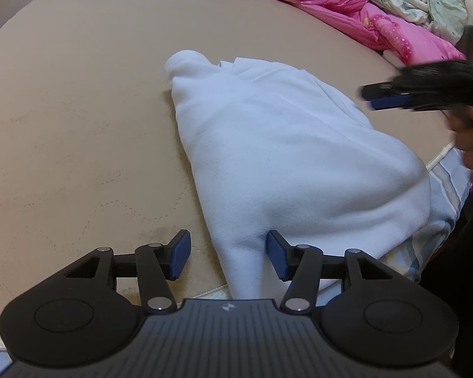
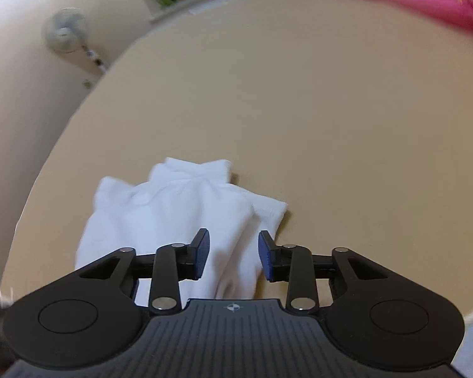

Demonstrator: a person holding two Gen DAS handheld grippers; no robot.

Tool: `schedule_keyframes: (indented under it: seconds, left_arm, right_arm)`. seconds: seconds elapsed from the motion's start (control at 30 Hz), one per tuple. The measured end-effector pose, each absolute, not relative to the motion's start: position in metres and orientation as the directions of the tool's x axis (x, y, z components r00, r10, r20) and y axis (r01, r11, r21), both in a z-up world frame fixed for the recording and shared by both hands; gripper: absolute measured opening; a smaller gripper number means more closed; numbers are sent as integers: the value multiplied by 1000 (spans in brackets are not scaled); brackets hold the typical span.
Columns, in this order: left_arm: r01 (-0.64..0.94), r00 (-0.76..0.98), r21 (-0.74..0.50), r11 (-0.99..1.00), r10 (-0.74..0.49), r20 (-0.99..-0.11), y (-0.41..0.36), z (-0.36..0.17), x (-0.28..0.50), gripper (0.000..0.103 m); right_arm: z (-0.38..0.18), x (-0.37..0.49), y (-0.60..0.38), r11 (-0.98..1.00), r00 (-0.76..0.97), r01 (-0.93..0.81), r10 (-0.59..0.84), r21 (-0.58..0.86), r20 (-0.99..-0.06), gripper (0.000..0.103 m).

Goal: Fold small clothes

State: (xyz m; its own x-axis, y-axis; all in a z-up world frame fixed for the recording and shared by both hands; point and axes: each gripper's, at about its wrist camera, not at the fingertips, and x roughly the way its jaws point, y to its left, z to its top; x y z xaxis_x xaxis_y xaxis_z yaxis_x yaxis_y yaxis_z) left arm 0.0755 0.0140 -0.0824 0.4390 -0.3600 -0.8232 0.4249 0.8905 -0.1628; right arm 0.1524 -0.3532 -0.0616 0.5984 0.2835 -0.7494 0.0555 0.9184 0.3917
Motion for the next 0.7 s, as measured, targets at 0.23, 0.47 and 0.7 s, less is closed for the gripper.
schedule_keyframes:
  seconds: [0.23, 0.47, 0.7]
  left_arm:
    - [407, 431, -191, 893, -372, -822, 22, -90, 80, 66]
    - [405, 412, -197, 893, -370, -832, 20, -95, 85, 70]
    - [408, 407, -219, 886, -392, -825, 27, -84, 92, 70]
  right_arm:
    - [-54, 162, -347, 848, 741, 26, 339, 530, -579, 3]
    - [-80, 190, -339, 937, 638, 149, 152, 315, -755, 4]
    - [-48, 150, -343, 951, 760, 79, 136, 298, -636, 30]
